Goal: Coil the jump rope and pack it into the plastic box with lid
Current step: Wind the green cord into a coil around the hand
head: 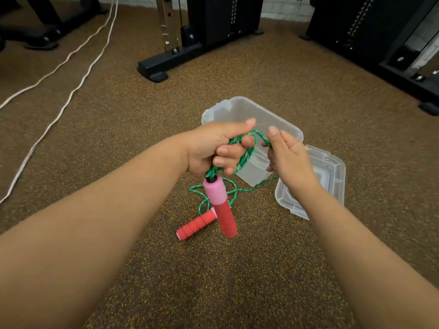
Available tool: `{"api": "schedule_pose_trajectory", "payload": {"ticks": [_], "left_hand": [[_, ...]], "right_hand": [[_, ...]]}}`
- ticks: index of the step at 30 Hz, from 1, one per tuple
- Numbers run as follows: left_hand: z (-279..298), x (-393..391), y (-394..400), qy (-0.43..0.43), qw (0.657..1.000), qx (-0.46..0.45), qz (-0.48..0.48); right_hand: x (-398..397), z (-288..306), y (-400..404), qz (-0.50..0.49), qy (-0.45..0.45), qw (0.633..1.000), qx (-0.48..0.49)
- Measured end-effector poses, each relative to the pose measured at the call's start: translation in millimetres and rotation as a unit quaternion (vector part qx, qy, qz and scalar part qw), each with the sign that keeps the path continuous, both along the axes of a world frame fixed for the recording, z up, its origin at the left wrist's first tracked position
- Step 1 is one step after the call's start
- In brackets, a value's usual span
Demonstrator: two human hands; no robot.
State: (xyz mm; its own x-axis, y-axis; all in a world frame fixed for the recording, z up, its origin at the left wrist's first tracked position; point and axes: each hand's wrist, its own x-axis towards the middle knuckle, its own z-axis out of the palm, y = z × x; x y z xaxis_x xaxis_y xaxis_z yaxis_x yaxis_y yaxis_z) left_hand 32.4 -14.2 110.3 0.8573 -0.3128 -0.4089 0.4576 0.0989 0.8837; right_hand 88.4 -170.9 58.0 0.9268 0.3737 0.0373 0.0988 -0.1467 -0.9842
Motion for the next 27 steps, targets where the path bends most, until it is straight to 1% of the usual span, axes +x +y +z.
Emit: {"api": "schedule_pose_trajectory", "payload": {"ticks": [2,5,8,11,15,18,20,22,23,25,27], "left_hand": [[1,2,9,-0.004,0.998,-0.045,0.042],[0,3,22,-0.012,0.991,-0.086,0.103],[0,3,30,-0.016,0.982,-0.093,0.166],[-2,3,35,-0.021,0.970,-0.090,0.226],[-5,4,40,-0.024,0.953,-0.081,0.292],[-4,4,43,-0.026,0.948,-0.071,0.310],[-4,3,43,-0.024,0.952,-0.051,0.301],[-5,3,39,-0.019,0.959,-0.027,0.282],[-6,3,38,-0.015,0.961,-0.017,0.274],[-7,3,35,-0.009,0.964,-0.004,0.265],[-7,3,35,-0.005,0.964,0.003,0.265]], "right_hand": [[-5,-4,0,0.025,0.032,0.999,0.014],[-9,-7,-1,0.071,0.073,0.994,0.025],[-10,-11,-1,0.109,0.092,0.990,0.020],[-11,-13,-1,0.106,0.086,0.990,0.017],[-12,-14,-3,0.078,0.074,0.994,-0.002],[-8,-11,-5,0.017,0.036,0.999,-0.019],[-3,-9,-7,-0.055,0.021,0.998,0.015],[4,-6,-9,-0.118,0.037,0.990,0.068],[6,-4,-10,-0.133,0.053,0.985,0.095],[7,-1,-10,-0.135,0.084,0.977,0.140],[7,0,-10,-0.121,0.086,0.978,0.148]]}}
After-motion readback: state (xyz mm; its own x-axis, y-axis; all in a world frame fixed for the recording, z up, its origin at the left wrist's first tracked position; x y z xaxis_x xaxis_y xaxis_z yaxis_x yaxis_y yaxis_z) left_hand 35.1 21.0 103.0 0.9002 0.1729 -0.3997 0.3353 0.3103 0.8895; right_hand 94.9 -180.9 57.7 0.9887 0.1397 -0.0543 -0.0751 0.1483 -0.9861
